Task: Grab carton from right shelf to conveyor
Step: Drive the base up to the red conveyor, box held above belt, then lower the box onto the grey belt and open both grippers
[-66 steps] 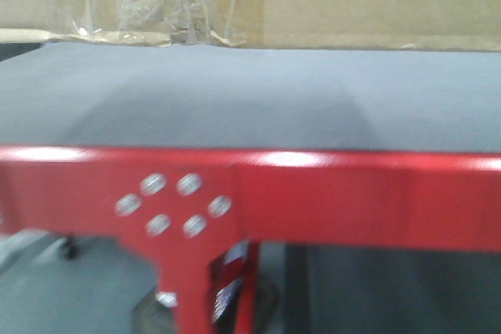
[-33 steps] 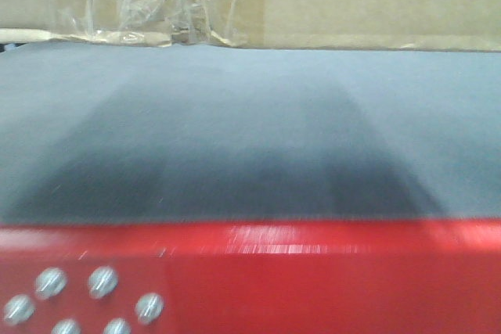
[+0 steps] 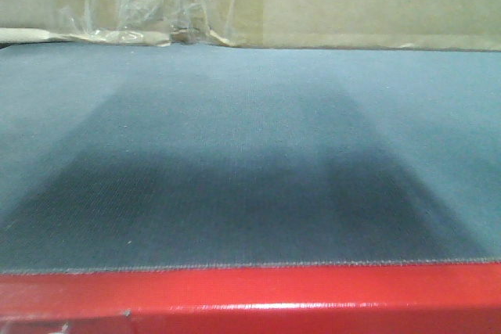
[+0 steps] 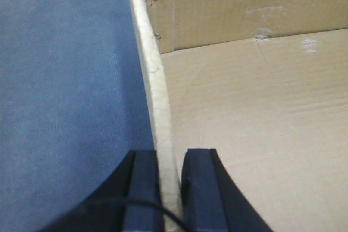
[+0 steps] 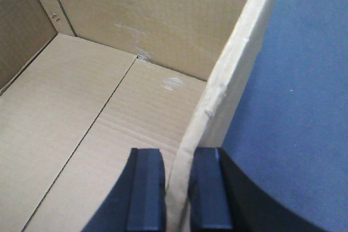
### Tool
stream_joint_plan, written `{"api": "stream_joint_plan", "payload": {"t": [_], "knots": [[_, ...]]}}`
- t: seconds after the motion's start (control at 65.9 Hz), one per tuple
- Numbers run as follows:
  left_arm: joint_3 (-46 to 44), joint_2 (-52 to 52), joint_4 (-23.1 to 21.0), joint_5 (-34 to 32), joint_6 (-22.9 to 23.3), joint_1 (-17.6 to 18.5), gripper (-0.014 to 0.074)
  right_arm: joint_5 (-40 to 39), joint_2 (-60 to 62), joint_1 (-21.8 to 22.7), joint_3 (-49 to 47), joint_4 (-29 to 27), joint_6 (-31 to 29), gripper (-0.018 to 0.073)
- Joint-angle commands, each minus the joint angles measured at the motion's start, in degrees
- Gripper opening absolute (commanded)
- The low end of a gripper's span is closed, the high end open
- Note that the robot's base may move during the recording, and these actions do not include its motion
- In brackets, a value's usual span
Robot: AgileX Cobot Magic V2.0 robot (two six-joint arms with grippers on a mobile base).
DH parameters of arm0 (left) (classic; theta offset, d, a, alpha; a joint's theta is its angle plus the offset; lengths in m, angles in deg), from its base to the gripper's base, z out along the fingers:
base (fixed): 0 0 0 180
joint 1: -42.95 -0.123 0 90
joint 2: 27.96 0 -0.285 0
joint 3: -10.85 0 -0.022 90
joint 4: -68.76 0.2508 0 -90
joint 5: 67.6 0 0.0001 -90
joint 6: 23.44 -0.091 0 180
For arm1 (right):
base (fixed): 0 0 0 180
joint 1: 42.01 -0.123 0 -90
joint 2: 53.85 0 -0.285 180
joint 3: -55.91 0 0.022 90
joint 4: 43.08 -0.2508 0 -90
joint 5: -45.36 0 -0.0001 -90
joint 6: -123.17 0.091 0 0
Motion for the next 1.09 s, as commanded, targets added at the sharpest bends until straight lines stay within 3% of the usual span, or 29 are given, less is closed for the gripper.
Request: {"api": "stream_joint_plan", "payload": {"t": [0.0,0.364,0.683,1.078], "knots": [[-0.22,-0.32,-0.89,-3.46,-0.29,0.77,-0.0009,-3.01,0.6,-0.47,-0.19,-1.95,-1.46,-0.0069],[-0.22,-0.32,-0.89,-3.46,-0.29,0.77,-0.0009,-3.16,0.6,-0.47,-0.19,-1.95,-1.46,-0.0069],[-0.22,-0.32,-0.89,-3.46,-0.29,0.77,-0.0009,-9.39,0.6,-0.47,-0.19,-1.95,-1.46,-0.0069],[-0.22,-0.32,-0.39,-3.46,-0.39,0.77,-0.0009,-8.14,0.32,-0.47,-0.19,-2.38,-1.46,-0.0069]]}}
